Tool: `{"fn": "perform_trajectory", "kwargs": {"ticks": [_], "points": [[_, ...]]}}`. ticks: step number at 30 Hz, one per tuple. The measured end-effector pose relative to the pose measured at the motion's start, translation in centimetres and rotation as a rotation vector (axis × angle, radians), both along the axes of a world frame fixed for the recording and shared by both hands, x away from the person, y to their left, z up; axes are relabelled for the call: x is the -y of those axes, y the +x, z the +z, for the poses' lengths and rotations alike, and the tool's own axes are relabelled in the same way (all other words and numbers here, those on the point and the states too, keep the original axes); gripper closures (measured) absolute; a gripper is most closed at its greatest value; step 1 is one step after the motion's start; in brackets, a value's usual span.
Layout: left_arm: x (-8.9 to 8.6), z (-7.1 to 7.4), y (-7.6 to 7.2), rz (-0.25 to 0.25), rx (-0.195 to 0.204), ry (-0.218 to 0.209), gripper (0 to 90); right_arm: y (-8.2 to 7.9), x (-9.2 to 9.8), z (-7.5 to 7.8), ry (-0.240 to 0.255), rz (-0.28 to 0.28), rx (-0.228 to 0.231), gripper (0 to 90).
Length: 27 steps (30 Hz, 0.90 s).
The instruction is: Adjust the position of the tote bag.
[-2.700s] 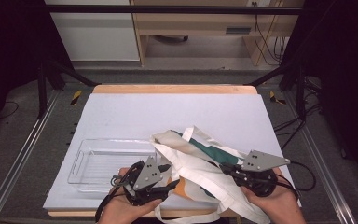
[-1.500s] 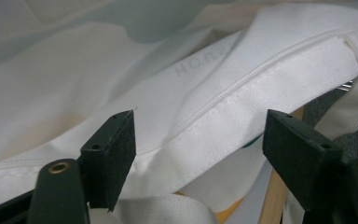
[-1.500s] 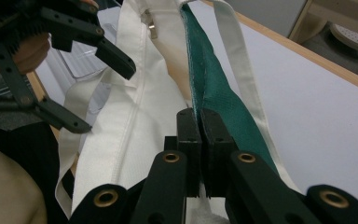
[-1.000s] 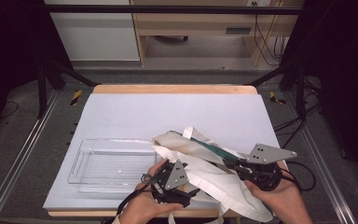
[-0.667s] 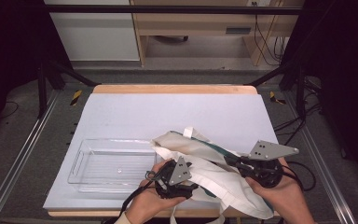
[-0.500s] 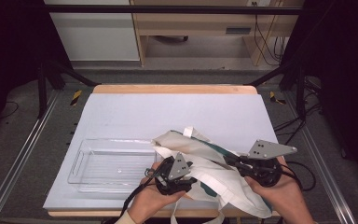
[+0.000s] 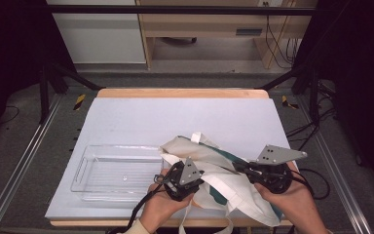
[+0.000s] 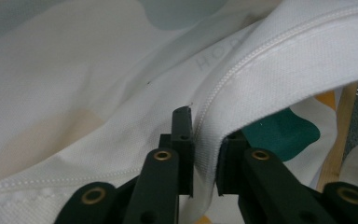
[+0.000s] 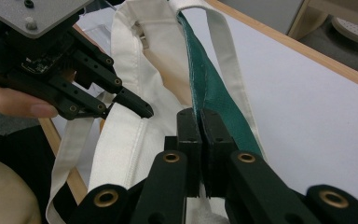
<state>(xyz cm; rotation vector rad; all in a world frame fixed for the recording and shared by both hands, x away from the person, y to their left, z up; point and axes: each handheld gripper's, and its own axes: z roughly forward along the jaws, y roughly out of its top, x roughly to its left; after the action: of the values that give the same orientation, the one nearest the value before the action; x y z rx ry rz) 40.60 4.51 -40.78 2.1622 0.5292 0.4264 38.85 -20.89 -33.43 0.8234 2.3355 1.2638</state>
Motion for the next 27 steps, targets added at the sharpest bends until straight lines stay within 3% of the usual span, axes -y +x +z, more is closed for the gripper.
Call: {"fn": "perform_trajectory", "kwargs": {"ticks": [4,12,20,27], "points": [[0.0,-0.1,-0.2,-0.01,0.003,0.017,86.9,0.1,0.1,0.0,0.0,0.002,-0.001,88.0],[-0.7,-0.4,-2.1,-0.039,-0.003,0.04,87.5,0.7,0.5,0.4,-0.015,-0.014,0.005,88.1],[-1.2,-1.0,-3.7,-0.065,-0.007,0.066,87.7,2.5,0.4,0.6,-0.092,-0.035,0.0,88.2],[-1.7,-1.9,-4.7,-0.079,-0.024,0.093,87.8,4.3,0.9,0.3,-0.106,-0.064,-0.019,88.2]]}}
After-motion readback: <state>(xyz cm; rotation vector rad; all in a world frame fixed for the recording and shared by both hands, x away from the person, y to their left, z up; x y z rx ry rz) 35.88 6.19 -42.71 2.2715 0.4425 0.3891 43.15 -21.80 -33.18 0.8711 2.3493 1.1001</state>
